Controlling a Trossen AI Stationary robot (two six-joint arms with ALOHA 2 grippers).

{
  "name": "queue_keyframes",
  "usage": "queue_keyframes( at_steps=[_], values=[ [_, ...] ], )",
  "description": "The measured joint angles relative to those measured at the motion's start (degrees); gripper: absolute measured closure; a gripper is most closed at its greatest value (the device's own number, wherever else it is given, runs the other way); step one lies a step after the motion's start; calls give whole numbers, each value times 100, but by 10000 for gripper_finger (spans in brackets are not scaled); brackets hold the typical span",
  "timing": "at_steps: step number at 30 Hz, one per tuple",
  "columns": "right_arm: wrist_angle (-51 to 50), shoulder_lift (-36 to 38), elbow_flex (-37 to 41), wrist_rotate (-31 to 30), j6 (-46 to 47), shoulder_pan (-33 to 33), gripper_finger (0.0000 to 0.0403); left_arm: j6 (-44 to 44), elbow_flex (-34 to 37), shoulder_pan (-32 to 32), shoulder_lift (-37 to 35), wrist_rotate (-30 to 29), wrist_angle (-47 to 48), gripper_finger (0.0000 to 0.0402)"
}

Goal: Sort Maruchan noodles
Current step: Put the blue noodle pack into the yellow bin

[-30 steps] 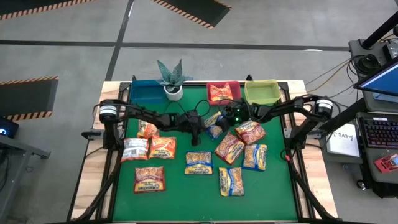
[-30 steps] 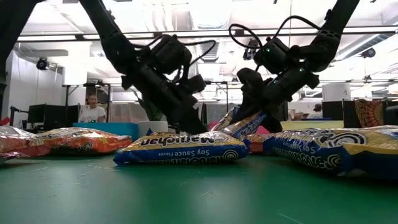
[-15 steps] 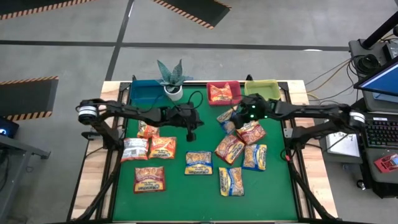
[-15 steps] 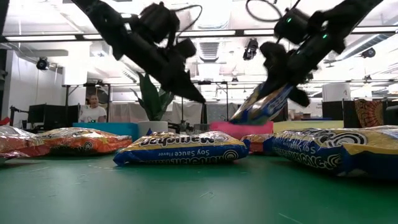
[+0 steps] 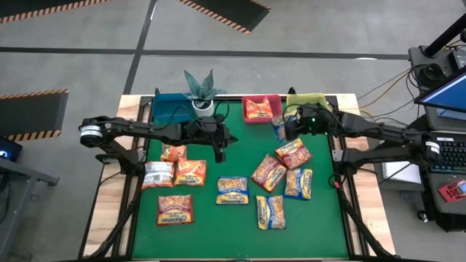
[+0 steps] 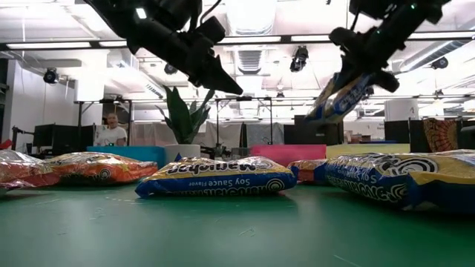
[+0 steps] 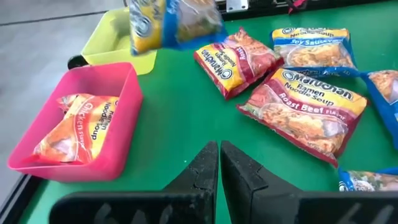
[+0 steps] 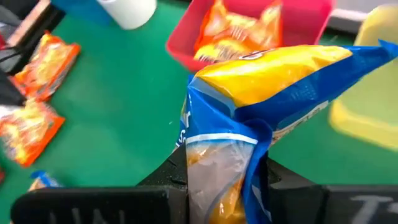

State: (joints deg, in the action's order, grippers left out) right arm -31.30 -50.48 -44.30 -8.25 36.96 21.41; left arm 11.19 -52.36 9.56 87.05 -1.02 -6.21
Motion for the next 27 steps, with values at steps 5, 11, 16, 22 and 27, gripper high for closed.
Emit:
queue_keyframes(
  at_steps=[5,11,16,22,27],
  values=[
    [-892,-356,-811,-502,-201,-2,339,98,0,2,-1,-158,2,402],
    [-2285,-949,-1906,-1303,-264,-2,339,368,0,7,-43,-646,1,402],
    [-3233,-1417,-2610,-1842,-250,0,339,489,0,9,-68,-850,-9,402],
    [-3636,-1767,-2964,-1887,-280,118,339,613,0,9,-68,-1242,12,402],
    [-3661,-1905,-2957,-1893,-365,421,339,615,0,11,-68,-1584,196,402]
  ],
)
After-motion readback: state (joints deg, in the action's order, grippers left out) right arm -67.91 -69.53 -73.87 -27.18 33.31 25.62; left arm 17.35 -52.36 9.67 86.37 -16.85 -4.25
